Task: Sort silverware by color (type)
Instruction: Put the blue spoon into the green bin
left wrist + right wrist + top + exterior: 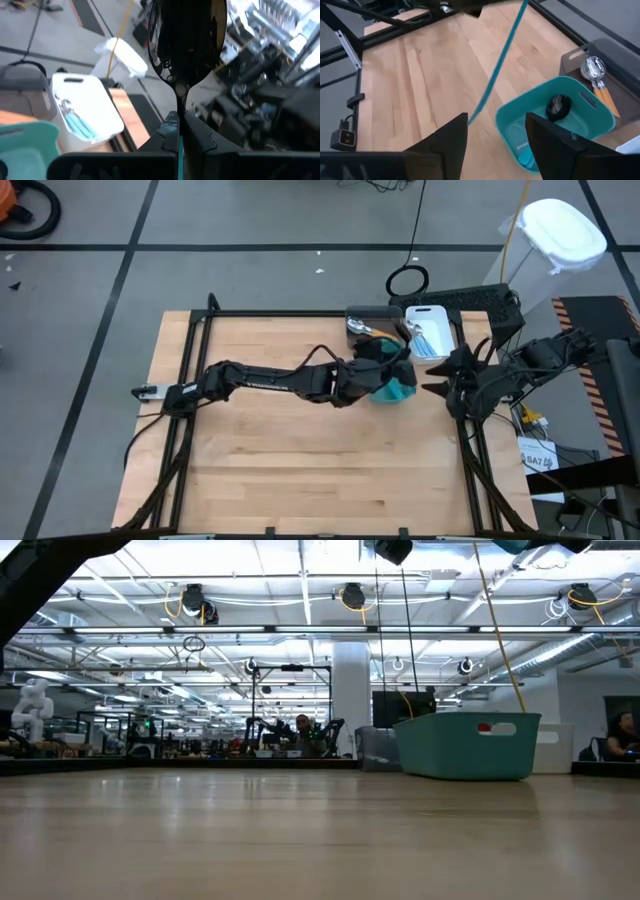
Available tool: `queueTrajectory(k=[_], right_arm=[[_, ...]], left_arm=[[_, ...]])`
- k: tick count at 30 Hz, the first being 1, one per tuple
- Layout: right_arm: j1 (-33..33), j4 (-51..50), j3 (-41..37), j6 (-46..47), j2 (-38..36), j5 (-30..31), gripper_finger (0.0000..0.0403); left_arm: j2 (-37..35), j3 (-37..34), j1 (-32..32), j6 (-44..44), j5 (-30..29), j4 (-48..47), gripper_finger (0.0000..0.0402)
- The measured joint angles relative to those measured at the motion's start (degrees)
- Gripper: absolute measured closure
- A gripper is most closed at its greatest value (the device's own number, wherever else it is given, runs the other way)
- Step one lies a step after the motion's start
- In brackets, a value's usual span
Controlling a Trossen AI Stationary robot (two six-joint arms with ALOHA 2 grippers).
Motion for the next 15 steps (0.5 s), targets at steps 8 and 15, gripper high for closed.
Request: queueTrajectory(k=[8,15], right_arm=[[0.02,-0.04,0.0,0.14,2.91,1.78,0.0211],[0.0,-0.07,-0.02,0.24,5.56,6.52,0.0211]], left_arm=[[0.0,0.0,0.61,0.11,-3.68,1.08,0.0396],[0.0,0.0,0.87,0.81,-3.73,1.21,0.0396]])
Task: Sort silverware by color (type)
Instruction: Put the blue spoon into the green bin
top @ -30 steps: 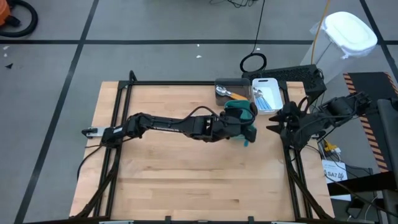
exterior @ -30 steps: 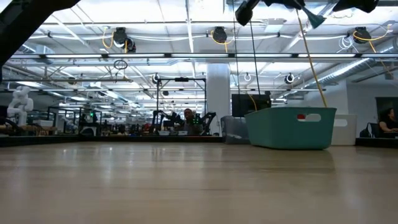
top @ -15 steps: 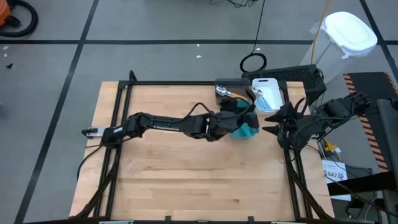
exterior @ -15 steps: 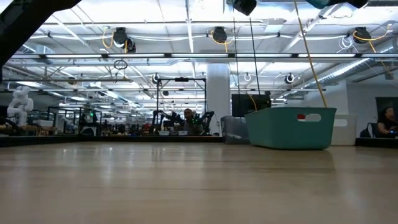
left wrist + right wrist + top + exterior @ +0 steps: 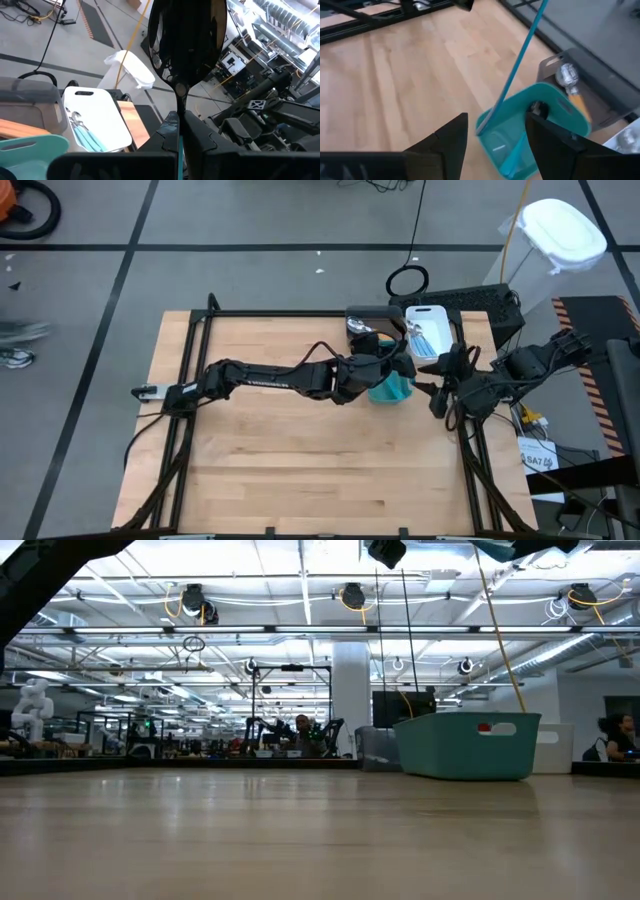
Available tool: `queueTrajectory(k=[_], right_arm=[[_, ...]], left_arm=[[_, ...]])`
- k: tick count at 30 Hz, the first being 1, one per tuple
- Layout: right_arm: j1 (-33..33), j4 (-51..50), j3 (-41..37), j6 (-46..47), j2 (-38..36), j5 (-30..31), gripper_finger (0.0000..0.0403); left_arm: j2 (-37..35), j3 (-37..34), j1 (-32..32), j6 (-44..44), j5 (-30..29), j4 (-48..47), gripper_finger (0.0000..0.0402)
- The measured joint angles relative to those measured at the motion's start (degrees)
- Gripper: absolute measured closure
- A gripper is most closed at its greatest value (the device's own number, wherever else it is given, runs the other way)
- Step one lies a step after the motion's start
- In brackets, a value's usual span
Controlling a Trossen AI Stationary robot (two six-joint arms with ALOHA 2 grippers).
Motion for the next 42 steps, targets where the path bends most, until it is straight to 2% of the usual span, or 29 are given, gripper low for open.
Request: queueTrajectory(k=[5,9,14,20,22,26,35,38,42], right_arm=[[0.0,0.02,0.0,0.04,1.46,1.02,0.0214],[0.0,0.18,0.0,0.19,2.3,0.85,0.0238],[0.0,0.62,0.0,0.19,3.25,0.86,0.0285],[-0.08,0.7,-0.04,1.82,3.1,1.15,0.0373],[-0.09,0.2,-0.09,3.3,2.97,1.12,0.0389],[-0.07,-1.33,-0.07,5.61,2.76,0.66,0.0387],[0.04,-1.01,-0.09,8.42,-1.2,-1.41,0.04],[0.02,-1.13,-0.07,9.9,-2.52,-0.87,0.0401],[0.02,-1.4,-0.07,14.08,-4.32,-0.87,0.0401]], left_arm=[[0.0,0.0,-0.01,-0.03,0.0,0.12,0.0396],[0.0,0.0,-0.02,-0.11,0.02,1.13,0.0396],[0.0,0.0,-0.02,0.39,0.54,3.35,0.0396],[-0.07,0.0,-0.37,0.52,0.76,3.11,0.0396],[-0.24,0.02,-0.83,0.66,0.76,3.2,0.0396],[-0.19,0.08,-1.37,1.09,1.85,3.01,0.0382],[0.04,-0.02,-3.08,-1.15,4.13,-1.76,0.0287],[-0.65,-0.07,-4.17,-1.49,7.19,-4.76,0.0279],[-3.35,-0.07,-5.65,-2.84,7.5,-12.16,0.0278]])
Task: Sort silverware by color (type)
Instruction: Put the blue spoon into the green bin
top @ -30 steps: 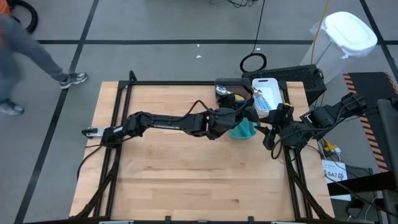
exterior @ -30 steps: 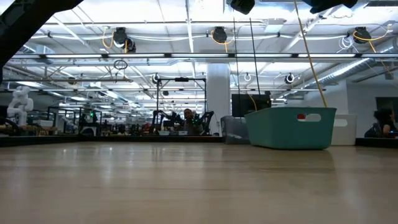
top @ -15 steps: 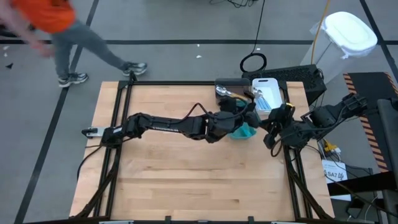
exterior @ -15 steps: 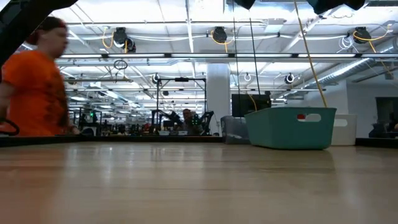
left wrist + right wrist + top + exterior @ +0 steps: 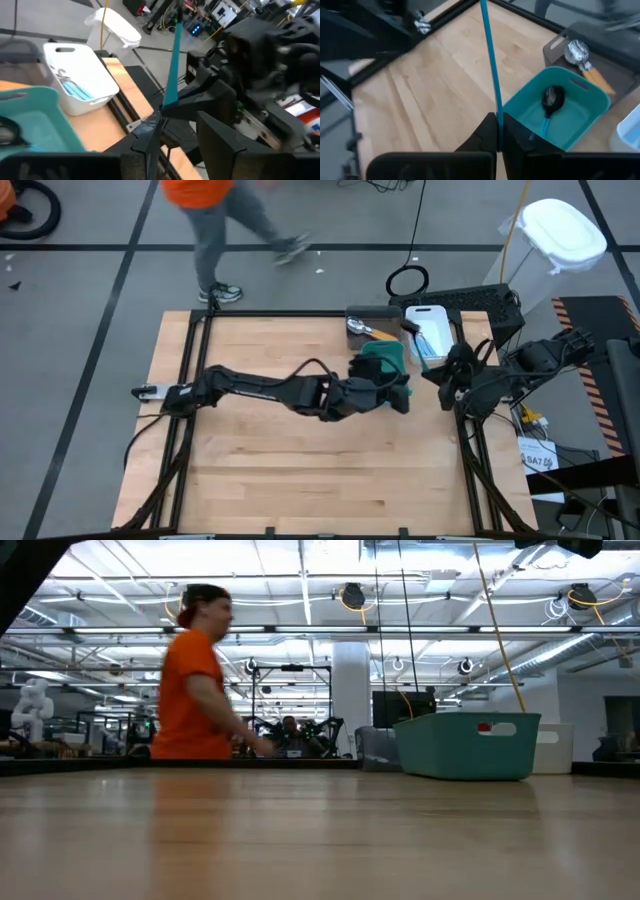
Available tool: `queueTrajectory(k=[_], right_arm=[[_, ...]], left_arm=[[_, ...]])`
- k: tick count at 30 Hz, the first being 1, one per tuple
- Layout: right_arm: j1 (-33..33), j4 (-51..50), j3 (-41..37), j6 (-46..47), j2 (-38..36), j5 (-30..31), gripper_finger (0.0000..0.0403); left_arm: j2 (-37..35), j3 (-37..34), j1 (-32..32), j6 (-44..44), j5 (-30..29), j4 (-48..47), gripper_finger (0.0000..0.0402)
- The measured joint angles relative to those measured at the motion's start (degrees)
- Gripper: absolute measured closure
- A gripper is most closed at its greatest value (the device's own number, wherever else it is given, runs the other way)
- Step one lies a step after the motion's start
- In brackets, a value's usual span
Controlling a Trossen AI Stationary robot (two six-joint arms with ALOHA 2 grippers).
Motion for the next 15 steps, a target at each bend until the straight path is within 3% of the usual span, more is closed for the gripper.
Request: queueTrajectory(k=[8,15], right_arm=[[-0.02,-1.18,0.05,7.31,-4.2,-0.04,0.0402],[-0.07,-1.18,0.09,14.83,-5.33,-2.9,0.0402]], left_arm=[[-7.74,0.04,-0.67,9.57,1.71,-12.53,0.0277],[-12.97,0.04,0.35,21.42,12.86,-18.92,0.0277]])
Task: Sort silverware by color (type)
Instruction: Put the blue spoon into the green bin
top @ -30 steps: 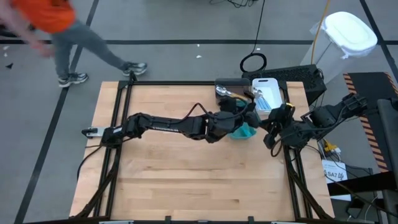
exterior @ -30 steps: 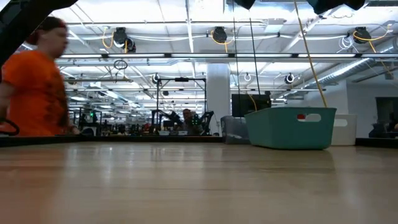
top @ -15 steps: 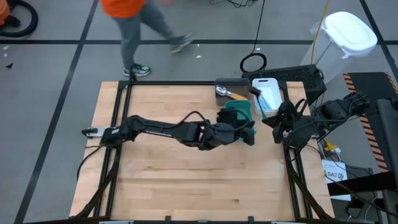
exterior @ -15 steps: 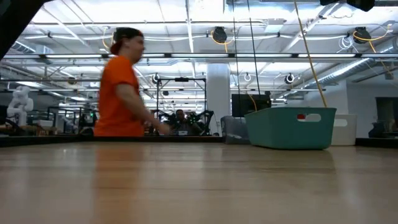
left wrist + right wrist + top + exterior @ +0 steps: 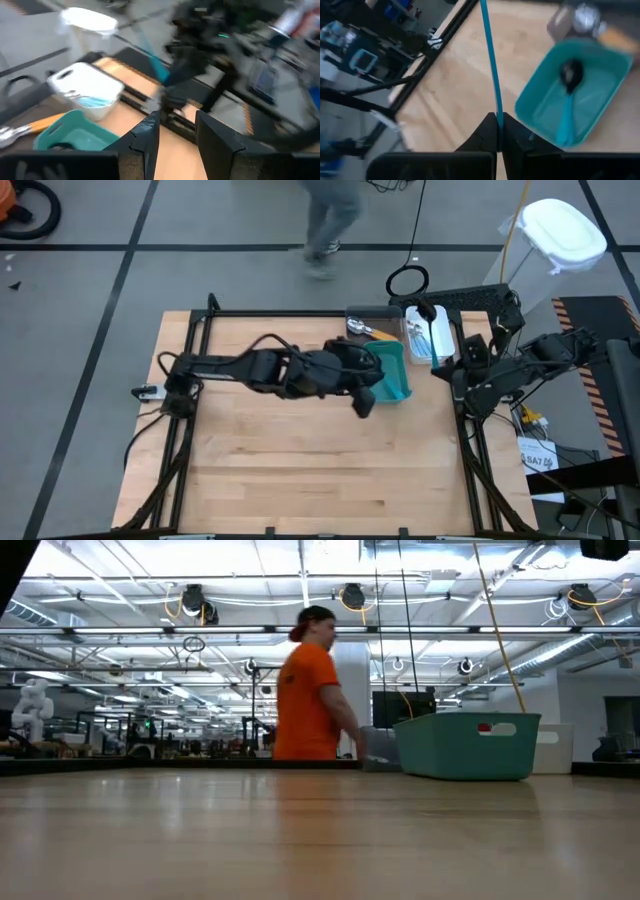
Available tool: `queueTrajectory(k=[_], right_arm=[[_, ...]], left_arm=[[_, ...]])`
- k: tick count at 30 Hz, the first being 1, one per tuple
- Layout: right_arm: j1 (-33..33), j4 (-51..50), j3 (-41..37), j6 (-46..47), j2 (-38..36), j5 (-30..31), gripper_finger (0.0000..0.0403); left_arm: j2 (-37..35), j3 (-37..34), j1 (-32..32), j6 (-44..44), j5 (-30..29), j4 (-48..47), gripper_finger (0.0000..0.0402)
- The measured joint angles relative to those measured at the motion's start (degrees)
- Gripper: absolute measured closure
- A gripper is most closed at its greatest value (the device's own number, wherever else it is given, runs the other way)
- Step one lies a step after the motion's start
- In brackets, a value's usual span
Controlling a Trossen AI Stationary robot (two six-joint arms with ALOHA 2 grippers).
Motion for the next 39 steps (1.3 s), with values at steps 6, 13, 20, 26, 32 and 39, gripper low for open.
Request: queueTrajectory(k=[6,13,20,26,32,39], right_arm=[[-0.06,-1.11,0.0,12.37,1.45,-7.0,0.0402],[-1.25,-1.49,0.0,17.38,6.47,-13.94,0.0402],[-7.18,6.01,0.0,12.65,11.82,-21.41,0.0402],[-14.54,7.25,0.0,5.21,14.06,-28.34,0.0402],[-25.09,4.56,-0.04,-3.77,14.13,-38.51,0.0402],[-36.74,4.58,-5.81,-14.93,14.26,-49.53,0.0402]], left_arm=[[-3.05,0.02,1.45,6.63,11.34,-3.38,0.0277],[-4.62,0.0,2.33,10.2,15.27,-10.55,0.0277],[-5.03,0.0,1.01,11.2,15.72,-21.73,0.0277],[-5.08,0.0,-0.85,13.0,15.8,-30.67,0.0277],[-5.08,0.0,-1.99,12.71,15.79,-36.54,0.0277],[-5.08,0.0,-2.2,11.45,15.35,-36.79,0.0277]])
